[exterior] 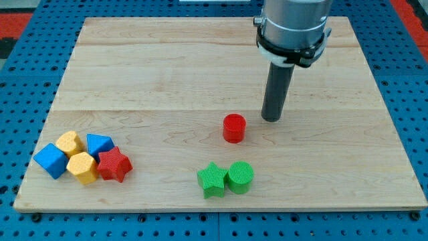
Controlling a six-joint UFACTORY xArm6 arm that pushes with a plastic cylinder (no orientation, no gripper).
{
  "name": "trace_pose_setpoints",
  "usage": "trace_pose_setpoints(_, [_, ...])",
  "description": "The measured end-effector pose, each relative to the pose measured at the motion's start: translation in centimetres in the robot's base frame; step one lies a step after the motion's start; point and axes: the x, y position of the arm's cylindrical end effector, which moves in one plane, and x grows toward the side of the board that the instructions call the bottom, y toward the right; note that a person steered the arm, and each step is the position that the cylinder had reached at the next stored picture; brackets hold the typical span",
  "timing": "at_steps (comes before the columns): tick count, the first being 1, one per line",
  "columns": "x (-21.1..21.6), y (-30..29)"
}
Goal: Move red circle towards bottom center
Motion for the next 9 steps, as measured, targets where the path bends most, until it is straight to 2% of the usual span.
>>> trace_pose_setpoints(1, [-0.2, -1.8])
trace_pose_setpoints(2, [2.2, -2.9])
trace_pose_setpoints(3, [1.1, -2.4])
trace_pose_setpoints(4, [-3.1, -3.5])
trace_pose_setpoints(5, [-2.8, -7.7])
trace_pose_setpoints(6, [1.1, -9.6])
trace_pose_setpoints(7, [2.3, -9.7])
trace_pose_setpoints(9, [-0.2, -0.3])
